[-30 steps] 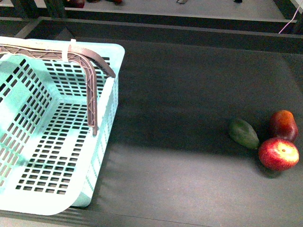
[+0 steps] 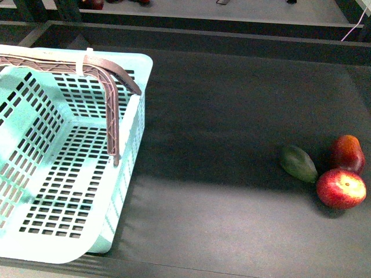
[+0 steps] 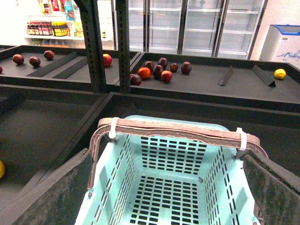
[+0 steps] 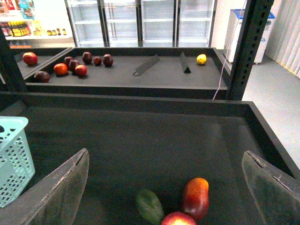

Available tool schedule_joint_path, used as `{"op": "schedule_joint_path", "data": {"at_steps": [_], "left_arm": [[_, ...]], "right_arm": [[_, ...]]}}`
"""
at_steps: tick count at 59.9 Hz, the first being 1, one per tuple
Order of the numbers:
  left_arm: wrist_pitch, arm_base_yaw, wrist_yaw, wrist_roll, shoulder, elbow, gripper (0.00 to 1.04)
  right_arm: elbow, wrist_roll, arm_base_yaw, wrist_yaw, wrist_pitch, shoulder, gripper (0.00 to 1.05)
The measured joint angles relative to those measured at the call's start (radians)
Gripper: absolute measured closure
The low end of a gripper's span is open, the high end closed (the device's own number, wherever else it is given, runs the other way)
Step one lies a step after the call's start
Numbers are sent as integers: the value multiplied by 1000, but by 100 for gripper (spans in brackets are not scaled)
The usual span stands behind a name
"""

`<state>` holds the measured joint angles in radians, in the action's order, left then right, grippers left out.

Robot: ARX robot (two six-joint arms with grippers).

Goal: Pick apple with right arm and hold basket with left

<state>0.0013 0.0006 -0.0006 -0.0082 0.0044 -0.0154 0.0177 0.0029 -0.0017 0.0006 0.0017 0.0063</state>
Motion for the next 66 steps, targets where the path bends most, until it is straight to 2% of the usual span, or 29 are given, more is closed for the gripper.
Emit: {"op": "schedule_joint_path", "data": {"at_steps": [2,5,7,9,22,32,41,49,66], "left_arm": [[0,0,0,0,0,0,7],[-108,-6,-27,-53,52,-39,7],[-194,-5,-29,-113,147,-88,7],[-199,3,-14,-161,241,-119,7],[105,97,144,-445,781,-320,7],[213,100,209,-708,1110,-449,7],[279,58,208,-913,1326,-550,7],[290,14,209,-1022,1490,-663,7],[278,-21,175,-1124,1722,-830,7]], "right_arm": [[0,0,0,0,0,0,9],[0,0,0,0,0,0,9],[0,0,0,0,0,0,9],[0,0,0,0,0,0,9],[0,0,0,0,0,0,9],[0,0,0,0,0,0,9],[0,0,0,0,0,0,9],[0,0,0,0,0,0,9],[0,0,0,0,0,0,9]]}}
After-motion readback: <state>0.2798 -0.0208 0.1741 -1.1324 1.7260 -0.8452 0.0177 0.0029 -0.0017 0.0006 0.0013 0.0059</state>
